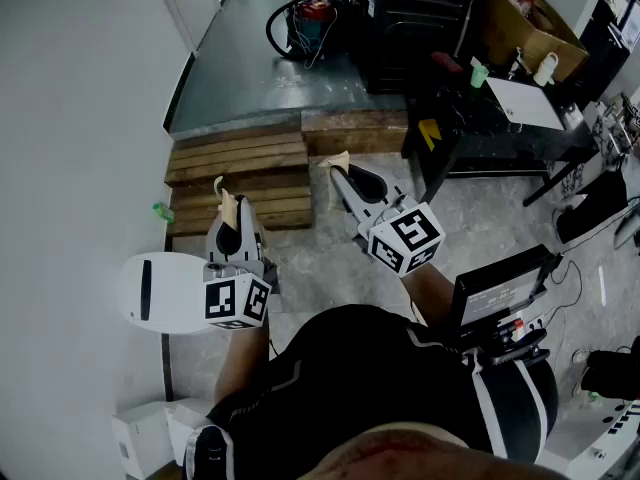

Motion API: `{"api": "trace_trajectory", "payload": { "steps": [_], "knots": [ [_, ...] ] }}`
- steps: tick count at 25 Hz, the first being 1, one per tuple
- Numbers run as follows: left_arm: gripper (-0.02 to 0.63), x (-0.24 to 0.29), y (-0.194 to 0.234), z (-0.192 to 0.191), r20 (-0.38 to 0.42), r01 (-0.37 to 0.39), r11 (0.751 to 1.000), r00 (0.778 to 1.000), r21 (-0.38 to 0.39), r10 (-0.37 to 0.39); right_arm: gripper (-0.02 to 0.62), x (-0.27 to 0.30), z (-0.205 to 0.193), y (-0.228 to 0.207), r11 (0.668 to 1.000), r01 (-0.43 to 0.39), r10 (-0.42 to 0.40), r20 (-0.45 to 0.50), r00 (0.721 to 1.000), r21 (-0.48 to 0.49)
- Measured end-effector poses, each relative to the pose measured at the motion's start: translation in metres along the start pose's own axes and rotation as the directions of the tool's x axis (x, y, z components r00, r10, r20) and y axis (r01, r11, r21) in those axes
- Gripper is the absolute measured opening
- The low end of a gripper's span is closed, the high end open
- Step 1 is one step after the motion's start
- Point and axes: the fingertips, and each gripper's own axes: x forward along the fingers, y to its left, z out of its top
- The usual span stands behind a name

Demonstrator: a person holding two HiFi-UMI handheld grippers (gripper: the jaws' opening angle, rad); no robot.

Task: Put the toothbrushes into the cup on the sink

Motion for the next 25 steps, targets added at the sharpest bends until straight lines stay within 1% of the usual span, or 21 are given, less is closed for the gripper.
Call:
{"api": "trace_trajectory", "payload": {
  "steps": [15, 20, 25],
  "knots": [
    [0.012, 0.009, -0.007, -0.008, -0.002, 0.024, 1.0, 1.0, -0.015, -0.024, 0.043, -0.001, -0.001, -0.01, 1.0, 0.026, -0.026, -0.001, 1.0, -0.01],
    [0.012, 0.009, -0.008, -0.006, 0.002, 0.026, 0.999, 1.0, -0.02, -0.026, 0.043, -0.001, -0.002, -0.011, 1.0, 0.03, -0.03, -0.004, 1.0, 0.007],
    [0.012, 0.015, -0.012, 0.0, 0.006, 0.047, 0.999, 0.999, -0.017, -0.047, 0.044, 0.002, 0.002, -0.015, 0.999, 0.034, -0.034, -0.005, 0.999, 0.021]
  ]
}}
